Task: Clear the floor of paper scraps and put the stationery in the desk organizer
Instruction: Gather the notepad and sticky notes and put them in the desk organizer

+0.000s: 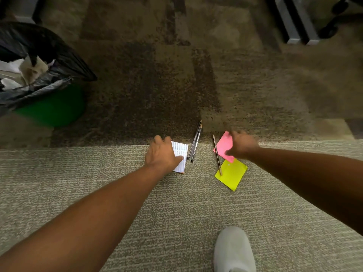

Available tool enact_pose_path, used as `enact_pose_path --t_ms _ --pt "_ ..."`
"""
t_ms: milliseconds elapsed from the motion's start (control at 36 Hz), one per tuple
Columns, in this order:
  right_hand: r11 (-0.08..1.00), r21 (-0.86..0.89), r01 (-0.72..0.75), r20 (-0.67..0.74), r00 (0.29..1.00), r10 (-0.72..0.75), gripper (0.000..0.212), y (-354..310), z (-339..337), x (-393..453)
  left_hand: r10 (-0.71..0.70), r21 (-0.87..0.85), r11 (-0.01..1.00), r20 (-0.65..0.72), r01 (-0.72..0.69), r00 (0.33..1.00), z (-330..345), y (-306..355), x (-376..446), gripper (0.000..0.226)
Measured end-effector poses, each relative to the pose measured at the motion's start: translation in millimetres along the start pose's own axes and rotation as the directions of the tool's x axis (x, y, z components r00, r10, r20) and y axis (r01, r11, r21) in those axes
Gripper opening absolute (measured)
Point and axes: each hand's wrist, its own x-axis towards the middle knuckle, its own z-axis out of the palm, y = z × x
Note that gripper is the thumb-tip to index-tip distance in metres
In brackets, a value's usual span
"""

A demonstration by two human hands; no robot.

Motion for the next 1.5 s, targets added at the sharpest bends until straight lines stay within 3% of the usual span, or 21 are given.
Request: enact_pose_path --t_ms 139,250,389,472,583,667,806,889,1083,1167,1306,1500 --pt "0.999 -0.003 -0.047 -0.043 0.998 0.046 0.092 8 13 0 -0.032 0.022 0.999 0.024 0.032 0.999 9 3 -4 0.094" --pt "0.993 0.057 -0.102 -0.053 0.993 0.105 0.083 9 7 2 -0.057 0.040 0.998 0.033 0.055 0.998 12 7 -4 0.106" --pt "0.976 0.174 -0.132 -0.041 0.989 0.141 0.034 11 -5 3 -0.123 -0.004 0.992 0.053 0.124 0.991 17 6 -2 0.110" --pt "0.951 0.257 -0.172 -0.032 0.982 0.186 0.019 12 -8 2 -0.181 -0.071 0.980 0.059 0.185 0.982 16 6 0 0.099" --pt "0.937 0.286 -0.203 0.023 0.978 0.205 0.021 12 -5 0 -0.223 -0.148 0.963 0.030 0.225 0.974 16 0 6 0.070" --pt "0.942 0.262 -0.209 0.087 0.977 0.193 0.055 9 4 -6 -0.201 -0.145 0.970 -0.036 0.194 0.979 17 -4 8 0.040" --pt "0.945 0.226 -0.235 0.116 0.970 0.214 0.085 8 14 -18 -0.209 -0.202 0.961 -0.071 0.191 0.975 12 -12 10 0.030" --pt "0.932 0.271 -0.239 0.112 0.970 0.216 0.077 8 18 -25 -0.213 -0.254 0.950 -0.091 0.184 0.973 10 -16 11 0.029" --pt "0.880 0.375 -0.292 0.150 0.956 0.253 0.034 8 11 -26 -0.192 -0.391 0.911 -0.127 0.129 0.973 7 -12 8 0.026" --pt "0.827 0.484 -0.286 0.162 0.958 0.237 0.031 13 -1 -23 -0.162 -0.449 0.890 -0.140 0.084 0.977 9 -6 8 0.026" --pt "0.762 0.621 -0.183 0.099 0.983 0.156 0.012 14 -33 -15 -0.071 -0.528 0.849 -0.151 -0.020 0.986 12 2 8 0.024" --pt "0.688 0.726 0.023 0.022 0.998 -0.056 0.015 -17 -61 -23 -0.049 -0.715 0.698 -0.087 -0.028 0.995 11 14 8 0.024"
